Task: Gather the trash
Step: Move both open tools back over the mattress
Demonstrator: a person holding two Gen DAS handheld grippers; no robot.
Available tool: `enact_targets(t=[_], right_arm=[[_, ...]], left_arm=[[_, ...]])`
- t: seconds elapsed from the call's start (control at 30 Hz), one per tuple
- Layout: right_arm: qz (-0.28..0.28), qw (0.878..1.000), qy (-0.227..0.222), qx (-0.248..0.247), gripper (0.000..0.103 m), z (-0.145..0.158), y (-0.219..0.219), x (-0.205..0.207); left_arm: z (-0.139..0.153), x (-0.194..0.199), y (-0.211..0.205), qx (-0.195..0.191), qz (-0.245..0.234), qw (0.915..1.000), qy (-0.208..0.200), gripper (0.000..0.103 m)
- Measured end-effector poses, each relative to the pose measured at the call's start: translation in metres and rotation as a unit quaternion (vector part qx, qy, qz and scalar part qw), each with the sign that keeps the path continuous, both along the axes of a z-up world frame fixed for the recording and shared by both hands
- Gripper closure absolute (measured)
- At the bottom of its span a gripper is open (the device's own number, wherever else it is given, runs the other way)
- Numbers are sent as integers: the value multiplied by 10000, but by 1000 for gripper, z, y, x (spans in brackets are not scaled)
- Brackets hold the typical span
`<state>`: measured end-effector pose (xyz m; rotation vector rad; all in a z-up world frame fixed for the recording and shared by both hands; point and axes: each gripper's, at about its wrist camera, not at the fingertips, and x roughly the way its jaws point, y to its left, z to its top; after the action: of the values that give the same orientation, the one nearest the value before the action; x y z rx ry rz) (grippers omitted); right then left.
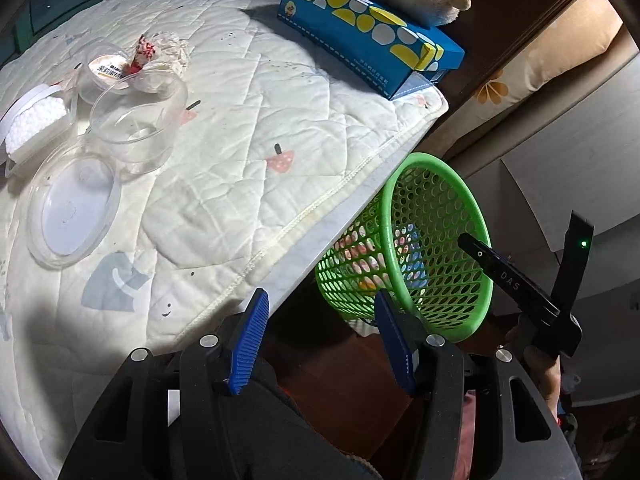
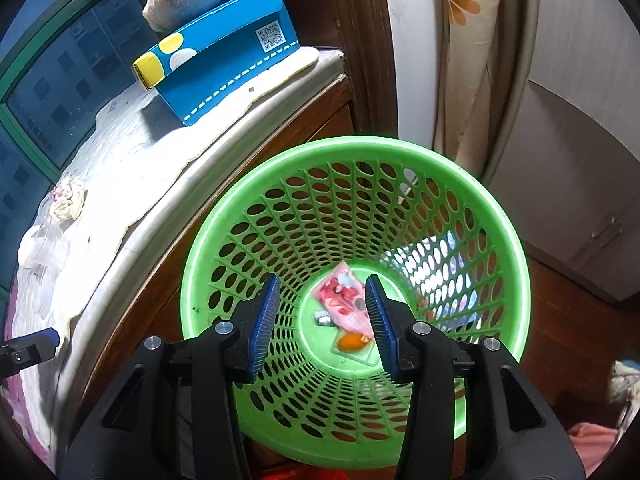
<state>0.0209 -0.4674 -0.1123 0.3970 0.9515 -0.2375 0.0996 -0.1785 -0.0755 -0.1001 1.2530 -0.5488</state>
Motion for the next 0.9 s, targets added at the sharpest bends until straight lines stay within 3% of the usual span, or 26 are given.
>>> enact_targets(t=[0.27, 0.57, 0.9], right_arm=[[162, 9998, -136, -55, 56, 19, 10, -10], [526, 9975, -450, -141, 39, 51, 40, -6], [1243, 9906, -563, -100, 31, 67, 96, 27]], left_arm=[[2, 1, 22, -32, 219, 9998, -32, 50], [15, 2, 59, -25, 570, 9981, -236, 42], [22, 6, 113, 2, 1154, 9928, -335, 39]])
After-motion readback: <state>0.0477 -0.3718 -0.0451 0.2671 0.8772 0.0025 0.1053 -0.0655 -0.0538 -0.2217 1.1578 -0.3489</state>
